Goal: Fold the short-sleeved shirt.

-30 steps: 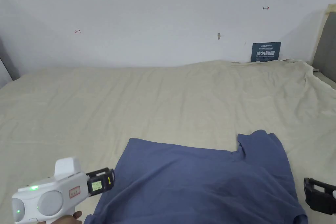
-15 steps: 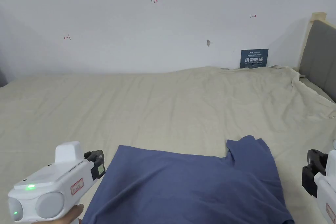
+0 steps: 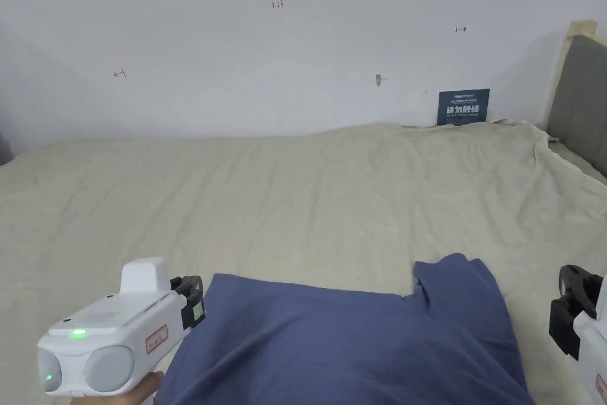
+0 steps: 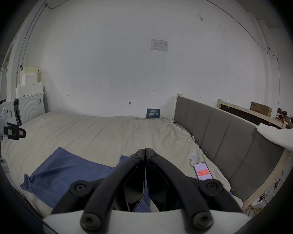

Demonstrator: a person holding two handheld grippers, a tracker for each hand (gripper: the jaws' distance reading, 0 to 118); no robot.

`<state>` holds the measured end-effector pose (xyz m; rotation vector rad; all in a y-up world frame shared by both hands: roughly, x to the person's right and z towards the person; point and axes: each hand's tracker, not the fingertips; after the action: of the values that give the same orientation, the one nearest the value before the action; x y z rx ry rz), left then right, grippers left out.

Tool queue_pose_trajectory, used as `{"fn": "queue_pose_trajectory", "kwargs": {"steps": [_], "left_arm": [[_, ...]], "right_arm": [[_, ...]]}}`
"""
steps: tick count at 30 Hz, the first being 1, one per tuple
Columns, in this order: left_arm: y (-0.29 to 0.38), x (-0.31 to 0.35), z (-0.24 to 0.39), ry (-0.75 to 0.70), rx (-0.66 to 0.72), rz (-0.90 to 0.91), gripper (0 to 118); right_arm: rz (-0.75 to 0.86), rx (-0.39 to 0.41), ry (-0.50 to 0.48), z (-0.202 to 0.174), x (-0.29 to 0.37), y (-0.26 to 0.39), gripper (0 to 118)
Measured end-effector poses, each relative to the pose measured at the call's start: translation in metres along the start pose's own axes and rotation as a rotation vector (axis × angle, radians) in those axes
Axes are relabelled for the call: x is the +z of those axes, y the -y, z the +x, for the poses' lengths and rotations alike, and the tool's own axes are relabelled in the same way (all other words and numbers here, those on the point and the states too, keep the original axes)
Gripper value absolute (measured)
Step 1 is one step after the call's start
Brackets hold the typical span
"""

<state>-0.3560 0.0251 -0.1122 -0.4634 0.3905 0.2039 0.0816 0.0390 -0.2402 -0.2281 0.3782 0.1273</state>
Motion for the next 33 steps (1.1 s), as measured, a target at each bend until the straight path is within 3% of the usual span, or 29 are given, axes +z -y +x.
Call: {"fn": "queue_pose_trajectory", "kwargs": {"steps": [12,17,19,20,21,22,23,24,27,28,29,30,31,32,33], "left_arm": [[-0.037,-0.156,-0.033,0.020,-0.019,-0.252,0],[-0.044,-0.240,-0.057,0.003,0.054,-0.385,3],[-0.044,-0.269,-0.063,-0.024,0.054,-0.436,21],[-0.044,-0.283,-0.066,-0.039,0.053,-0.462,37],[-0.044,-0.289,-0.062,-0.057,0.057,-0.473,65],[-0.042,-0.302,-0.063,-0.073,0.056,-0.498,81],[-0.041,-0.312,-0.064,-0.081,0.053,-0.530,91],[-0.038,-0.321,-0.065,-0.080,0.049,-0.537,94],[-0.024,-0.343,-0.070,-0.127,0.012,-0.595,92],[-0.021,-0.348,-0.070,-0.142,0.002,-0.612,87],[-0.015,-0.350,-0.071,-0.147,-0.003,-0.616,74],[-0.012,-0.352,-0.071,-0.144,-0.008,-0.625,44],[-0.008,-0.353,-0.071,-0.117,-0.009,-0.647,29],[-0.005,-0.351,-0.070,-0.040,0.029,-0.649,27],[-0.007,-0.344,-0.066,-0.110,0.014,-0.616,23]], "right_arm": [[-0.053,0.009,0.006,-0.010,-0.062,0.002,0],[-0.085,0.010,0.015,-0.013,-0.095,0.005,0],[-0.096,0.008,0.018,-0.014,-0.106,0.006,0],[-0.100,0.009,0.023,-0.015,-0.112,0.007,0],[-0.105,0.010,0.026,-0.015,-0.117,0.008,0],[-0.109,0.012,0.030,-0.015,-0.123,0.009,0],[-0.113,0.011,0.033,-0.015,-0.127,0.010,0],[-0.119,0.010,0.035,-0.014,-0.131,0.011,0],[-0.140,0.012,0.040,-0.017,-0.142,0.013,0],[-0.144,0.015,0.041,-0.017,-0.145,0.014,0],[-0.149,0.018,0.041,-0.018,-0.147,0.015,0],[-0.153,0.020,0.041,-0.018,-0.149,0.017,0],[-0.159,0.019,0.038,-0.019,-0.150,0.017,0],[-0.167,0.017,0.035,-0.019,-0.151,0.018,0],[-0.174,0.016,0.032,-0.019,-0.153,0.019,0]]}}
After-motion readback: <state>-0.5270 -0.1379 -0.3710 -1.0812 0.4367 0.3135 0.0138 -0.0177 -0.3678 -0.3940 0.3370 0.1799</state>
